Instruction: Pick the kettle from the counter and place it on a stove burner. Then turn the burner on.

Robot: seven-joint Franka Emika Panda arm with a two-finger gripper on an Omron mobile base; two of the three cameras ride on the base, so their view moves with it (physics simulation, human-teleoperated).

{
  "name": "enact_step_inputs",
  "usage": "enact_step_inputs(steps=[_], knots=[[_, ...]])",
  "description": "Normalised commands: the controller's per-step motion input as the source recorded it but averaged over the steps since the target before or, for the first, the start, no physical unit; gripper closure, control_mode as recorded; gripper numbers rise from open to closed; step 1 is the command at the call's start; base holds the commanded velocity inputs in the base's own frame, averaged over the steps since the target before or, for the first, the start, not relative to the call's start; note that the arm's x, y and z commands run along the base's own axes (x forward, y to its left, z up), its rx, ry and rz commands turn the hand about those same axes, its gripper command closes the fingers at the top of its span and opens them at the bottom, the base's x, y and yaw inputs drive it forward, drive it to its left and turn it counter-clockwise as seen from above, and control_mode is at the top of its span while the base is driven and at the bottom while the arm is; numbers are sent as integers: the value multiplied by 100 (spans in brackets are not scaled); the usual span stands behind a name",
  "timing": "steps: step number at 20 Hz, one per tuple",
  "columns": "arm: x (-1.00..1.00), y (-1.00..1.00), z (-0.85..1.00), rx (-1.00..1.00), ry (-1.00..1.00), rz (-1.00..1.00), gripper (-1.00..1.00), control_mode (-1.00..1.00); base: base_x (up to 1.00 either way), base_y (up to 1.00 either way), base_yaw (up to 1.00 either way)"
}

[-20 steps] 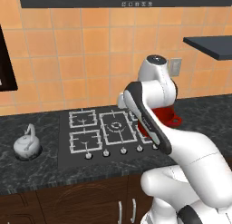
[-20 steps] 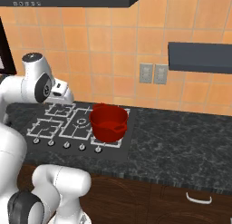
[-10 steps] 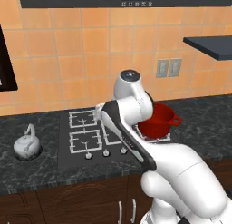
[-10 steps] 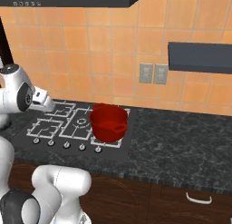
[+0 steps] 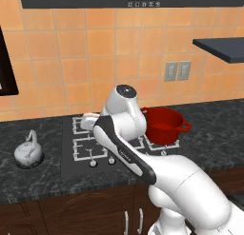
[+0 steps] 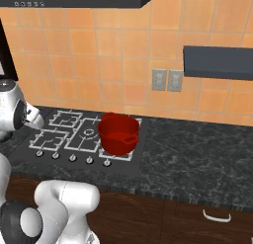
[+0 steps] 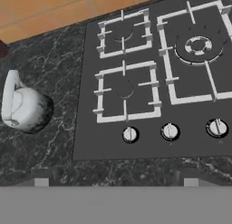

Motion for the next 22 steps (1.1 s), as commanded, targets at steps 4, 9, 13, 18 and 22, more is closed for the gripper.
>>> enact_step_inputs(steps=[4,9,13,18,22], knots=[[2,72,-28,19,2,9,-100,-100,0,0,0],[1,74,-24,16,3,10,-100,-100,0,0,0],[11,67,-6,9,8,13,-100,-100,0,0,0],[12,59,0,1,8,7,-100,-100,0,0,0],[17,49,0,0,5,0,-100,-100,0,0,0]])
